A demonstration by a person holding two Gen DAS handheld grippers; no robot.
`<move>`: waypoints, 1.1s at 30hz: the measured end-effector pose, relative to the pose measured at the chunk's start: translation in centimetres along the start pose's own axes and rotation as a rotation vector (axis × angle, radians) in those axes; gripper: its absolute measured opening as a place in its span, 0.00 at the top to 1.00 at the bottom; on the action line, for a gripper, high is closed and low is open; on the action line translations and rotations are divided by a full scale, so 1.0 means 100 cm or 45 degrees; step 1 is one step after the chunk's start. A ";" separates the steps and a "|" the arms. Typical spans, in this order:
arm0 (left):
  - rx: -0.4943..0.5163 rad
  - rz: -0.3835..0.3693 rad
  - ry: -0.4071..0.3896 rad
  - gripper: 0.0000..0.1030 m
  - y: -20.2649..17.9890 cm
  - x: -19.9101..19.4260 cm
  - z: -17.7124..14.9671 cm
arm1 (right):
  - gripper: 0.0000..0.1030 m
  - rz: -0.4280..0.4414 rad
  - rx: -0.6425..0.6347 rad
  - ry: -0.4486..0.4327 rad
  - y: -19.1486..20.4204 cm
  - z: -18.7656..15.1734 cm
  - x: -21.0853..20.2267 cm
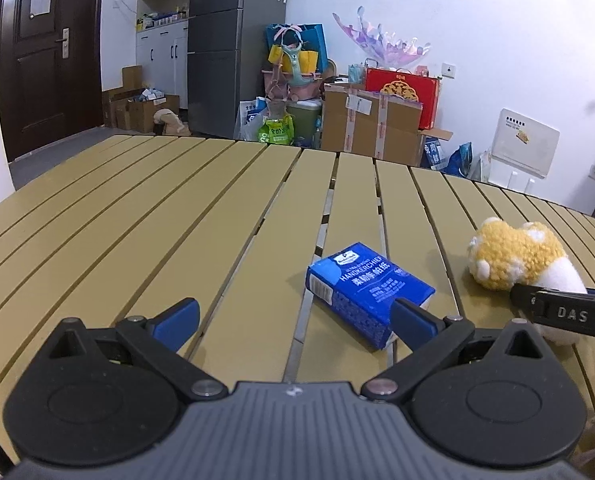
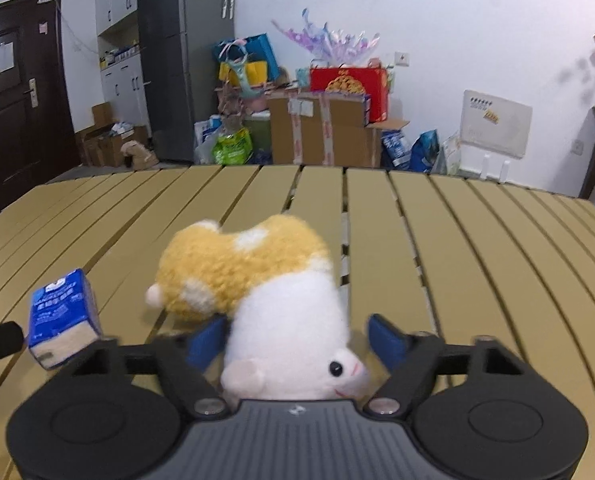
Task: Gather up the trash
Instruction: 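Grasp the plush hamster with the right tool while the left tool grasps the blue tissue pack, then lift the plush hamster and tissue pack and carry them down toward the bin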
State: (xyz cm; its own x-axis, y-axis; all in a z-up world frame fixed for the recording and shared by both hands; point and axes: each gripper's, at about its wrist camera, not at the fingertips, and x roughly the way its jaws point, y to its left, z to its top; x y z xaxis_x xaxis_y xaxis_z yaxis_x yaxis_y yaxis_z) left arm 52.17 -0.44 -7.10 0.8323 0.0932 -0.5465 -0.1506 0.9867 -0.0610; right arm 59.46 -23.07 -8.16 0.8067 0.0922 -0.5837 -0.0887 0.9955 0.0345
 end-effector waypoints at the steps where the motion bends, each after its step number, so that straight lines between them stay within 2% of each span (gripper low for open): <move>1: 0.005 0.006 0.000 0.00 -0.001 0.000 0.000 | 0.42 -0.001 -0.004 0.010 0.001 0.000 0.001; 7: 0.022 -0.009 0.008 0.00 -0.020 0.000 0.012 | 0.47 0.011 0.007 -0.008 0.000 -0.001 -0.002; 9: 0.033 -0.001 0.007 0.00 -0.029 0.002 0.017 | 0.48 -0.023 0.034 -0.041 -0.004 -0.004 -0.009; 13: 0.019 0.016 0.071 0.00 -0.046 0.014 0.025 | 0.48 -0.084 0.095 -0.126 -0.020 -0.008 -0.027; 17: 0.018 0.049 0.140 0.00 -0.062 0.036 0.030 | 0.48 -0.112 0.122 -0.152 -0.038 -0.013 -0.037; 19: 0.029 0.100 0.171 0.00 -0.068 0.047 0.030 | 0.48 -0.113 0.149 -0.147 -0.048 -0.017 -0.038; 24: 0.000 0.159 0.182 0.01 -0.072 0.057 0.035 | 0.48 -0.108 0.193 -0.143 -0.066 -0.021 -0.039; 25: -0.001 0.168 0.187 0.04 -0.072 0.059 0.036 | 0.48 -0.103 0.200 -0.143 -0.068 -0.021 -0.038; 26: -0.007 0.173 0.198 0.13 -0.071 0.060 0.035 | 0.48 -0.099 0.204 -0.144 -0.069 -0.021 -0.039; 28: -0.022 0.175 0.225 0.24 -0.069 0.062 0.034 | 0.48 -0.099 0.204 -0.146 -0.070 -0.019 -0.038; 29: -0.052 0.150 0.238 0.28 -0.065 0.062 0.032 | 0.48 -0.101 0.207 -0.148 -0.068 -0.020 -0.040; 31: -0.073 0.143 0.218 0.41 -0.060 0.058 0.032 | 0.48 -0.100 0.211 -0.153 -0.068 -0.021 -0.041; 33: -0.090 0.130 0.217 0.44 -0.056 0.056 0.032 | 0.48 -0.097 0.208 -0.151 -0.067 -0.021 -0.043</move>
State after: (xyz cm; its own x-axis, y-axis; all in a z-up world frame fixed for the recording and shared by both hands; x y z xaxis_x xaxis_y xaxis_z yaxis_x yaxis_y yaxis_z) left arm 59.40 -5.00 -7.14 0.7092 0.1624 -0.6860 -0.2718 0.9609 -0.0535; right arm 55.41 -30.14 -7.57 0.8714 0.0092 -0.4905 0.0632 0.9894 0.1309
